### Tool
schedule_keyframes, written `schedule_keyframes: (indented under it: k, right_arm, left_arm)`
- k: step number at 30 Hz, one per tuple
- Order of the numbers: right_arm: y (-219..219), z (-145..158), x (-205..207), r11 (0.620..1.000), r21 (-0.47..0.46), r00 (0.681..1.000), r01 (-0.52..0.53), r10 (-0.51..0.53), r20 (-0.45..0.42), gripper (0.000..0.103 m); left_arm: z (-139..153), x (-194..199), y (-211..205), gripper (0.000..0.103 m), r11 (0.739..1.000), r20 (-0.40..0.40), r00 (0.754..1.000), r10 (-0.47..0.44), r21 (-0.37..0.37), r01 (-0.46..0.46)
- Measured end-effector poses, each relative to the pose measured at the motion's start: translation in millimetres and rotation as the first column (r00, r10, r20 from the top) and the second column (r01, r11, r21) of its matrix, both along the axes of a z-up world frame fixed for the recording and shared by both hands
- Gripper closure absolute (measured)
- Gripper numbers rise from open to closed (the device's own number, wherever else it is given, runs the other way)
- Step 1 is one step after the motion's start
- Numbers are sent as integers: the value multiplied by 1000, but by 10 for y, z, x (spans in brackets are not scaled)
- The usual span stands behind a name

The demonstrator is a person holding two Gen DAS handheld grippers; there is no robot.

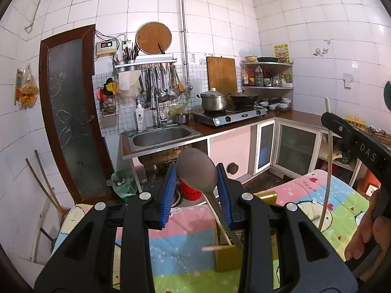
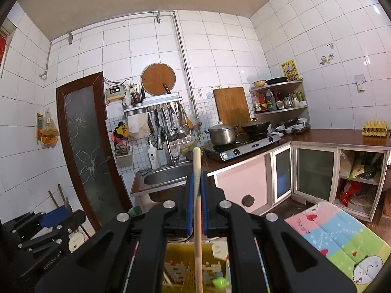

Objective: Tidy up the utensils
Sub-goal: 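Carry both held utensils over the holder and lower them in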

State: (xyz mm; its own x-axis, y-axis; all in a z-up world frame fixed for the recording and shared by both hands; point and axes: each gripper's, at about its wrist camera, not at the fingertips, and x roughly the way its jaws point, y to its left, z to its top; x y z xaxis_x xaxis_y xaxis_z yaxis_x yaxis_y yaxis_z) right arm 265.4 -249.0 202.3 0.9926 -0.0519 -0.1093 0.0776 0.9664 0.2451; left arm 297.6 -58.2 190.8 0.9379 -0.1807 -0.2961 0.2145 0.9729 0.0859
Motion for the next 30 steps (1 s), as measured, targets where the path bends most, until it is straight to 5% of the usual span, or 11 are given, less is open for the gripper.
schedule_keyframes:
  k: [19,30]
  right_arm:
    - [62,-534,695,998,5,997,57,-58,60,97]
    - [90,-903,667,999,-38,999,36,-37,-34,96]
  left_arm:
    - [-635,690,-182,71,999,-81,996,-25,28,27]
    - [-978,764,-132,71,1000,-141,990,-23,12,25]
